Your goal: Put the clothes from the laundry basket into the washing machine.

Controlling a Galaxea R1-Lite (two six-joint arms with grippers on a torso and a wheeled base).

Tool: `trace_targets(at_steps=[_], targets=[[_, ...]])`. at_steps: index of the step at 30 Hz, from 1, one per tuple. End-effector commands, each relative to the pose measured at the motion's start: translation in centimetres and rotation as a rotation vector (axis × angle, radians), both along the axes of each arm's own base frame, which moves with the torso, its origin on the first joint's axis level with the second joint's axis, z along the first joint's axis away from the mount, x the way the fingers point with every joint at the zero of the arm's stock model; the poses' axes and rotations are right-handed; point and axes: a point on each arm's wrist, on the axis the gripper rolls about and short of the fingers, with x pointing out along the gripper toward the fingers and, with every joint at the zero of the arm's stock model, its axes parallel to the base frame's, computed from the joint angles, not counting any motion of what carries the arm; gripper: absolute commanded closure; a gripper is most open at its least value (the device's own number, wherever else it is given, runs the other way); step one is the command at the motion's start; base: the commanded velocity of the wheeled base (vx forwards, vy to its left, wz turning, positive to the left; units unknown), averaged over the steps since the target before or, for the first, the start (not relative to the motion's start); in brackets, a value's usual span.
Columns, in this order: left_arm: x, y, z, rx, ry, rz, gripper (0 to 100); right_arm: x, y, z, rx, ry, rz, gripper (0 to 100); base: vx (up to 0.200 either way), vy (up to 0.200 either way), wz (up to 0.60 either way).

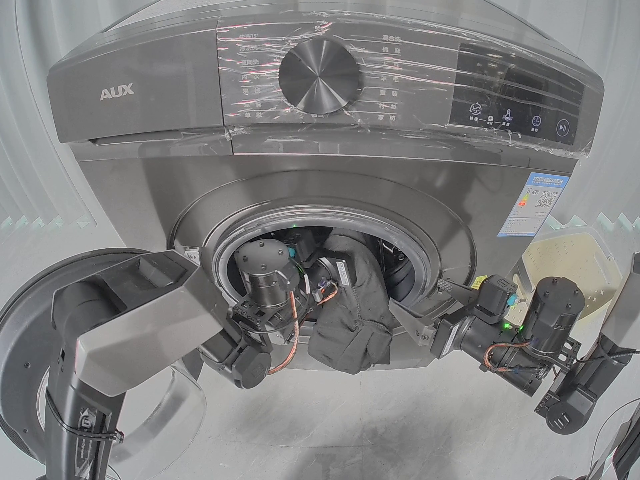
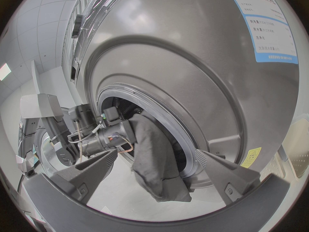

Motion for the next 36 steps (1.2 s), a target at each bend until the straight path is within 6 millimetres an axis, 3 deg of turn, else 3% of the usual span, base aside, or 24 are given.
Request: trace_targets(at_steps=[1,7,15,24,27,36], targets=[[1.6,-0.7,-1.9,0.029,0.055,0.020,100,0.0,0.0,-0.1,-0.001,0.002,0.001,0,0.000,0.000,0.00],[4.2,-0.7,-3.0,0.020,0.043,0.057,100,0.2,0.1,0.0,0.001,-0.002,-0.001,0,0.000,0.000,0.00],[7.6,0.0,-1.5,0.005,0.034,0.164,100,0.1,0.1,0.0,0.001,-0.002,0.001,0,0.000,0.000,0.00],[12.0,-0.3,-2.0,-0.047,-0.009,0.295,100,0.0,0.2,-0.2,0.001,0.007,0.007,0,0.000,0.000,0.00],[12.8,0.0,-3.6,-0.026,0.022,0.328,100,0.0,0.2,-0.2,0.000,0.008,0.007,0,0.000,0.000,0.00],[13.5,1.2,-3.7,-0.020,0.033,0.355,100,0.1,0.2,-0.3,-0.002,0.008,0.005,0,0.000,0.000,0.00]])
